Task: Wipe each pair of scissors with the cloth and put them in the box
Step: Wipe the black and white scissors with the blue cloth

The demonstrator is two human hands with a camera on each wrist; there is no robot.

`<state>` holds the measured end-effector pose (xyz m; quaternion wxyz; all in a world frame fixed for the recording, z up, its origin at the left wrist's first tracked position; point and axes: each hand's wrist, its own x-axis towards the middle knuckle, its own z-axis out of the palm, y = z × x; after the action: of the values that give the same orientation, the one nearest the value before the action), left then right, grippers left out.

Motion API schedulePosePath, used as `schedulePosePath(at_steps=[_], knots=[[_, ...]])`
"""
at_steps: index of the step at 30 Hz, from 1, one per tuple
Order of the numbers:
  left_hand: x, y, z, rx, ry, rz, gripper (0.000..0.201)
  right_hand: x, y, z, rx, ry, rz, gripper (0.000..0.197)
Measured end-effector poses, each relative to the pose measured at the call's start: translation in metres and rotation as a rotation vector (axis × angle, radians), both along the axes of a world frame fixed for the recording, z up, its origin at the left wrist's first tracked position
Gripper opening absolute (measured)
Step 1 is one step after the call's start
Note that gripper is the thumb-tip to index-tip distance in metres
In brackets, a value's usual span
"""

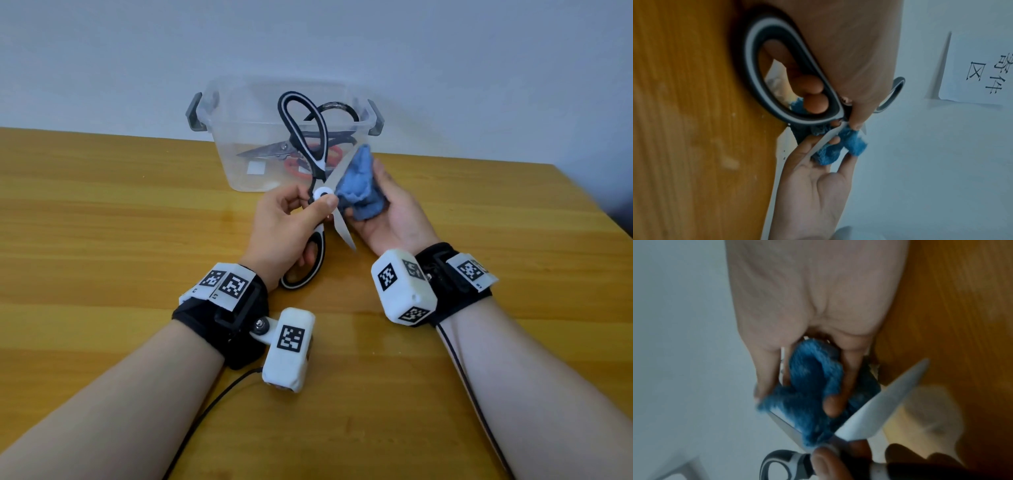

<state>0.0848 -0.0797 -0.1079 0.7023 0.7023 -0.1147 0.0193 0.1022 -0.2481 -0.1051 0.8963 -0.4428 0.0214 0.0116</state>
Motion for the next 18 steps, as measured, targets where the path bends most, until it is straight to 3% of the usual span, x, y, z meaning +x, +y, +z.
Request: schedulePosePath(at_steps=[4,10,18], knots=[[-0.0001,0.0009,0.0001,-0.009,0.003,0.012,0.027,-0.0043,0.0062,-0.002,-0.172,-0.031,0.101,0.02],[0.0006,-0.0004,0.0008,0.038,0.015,-0.003,0.028,-0.0027,0.0068,-0.0084,-0.315,-0.079,0.168,0.017],[0.0022,-0.0017,-0.0009,0.166,0.068,-0.048,0.019,-0.0053,0.0115,-0.0046,-0.472,-0.071,-0.003,0.015]])
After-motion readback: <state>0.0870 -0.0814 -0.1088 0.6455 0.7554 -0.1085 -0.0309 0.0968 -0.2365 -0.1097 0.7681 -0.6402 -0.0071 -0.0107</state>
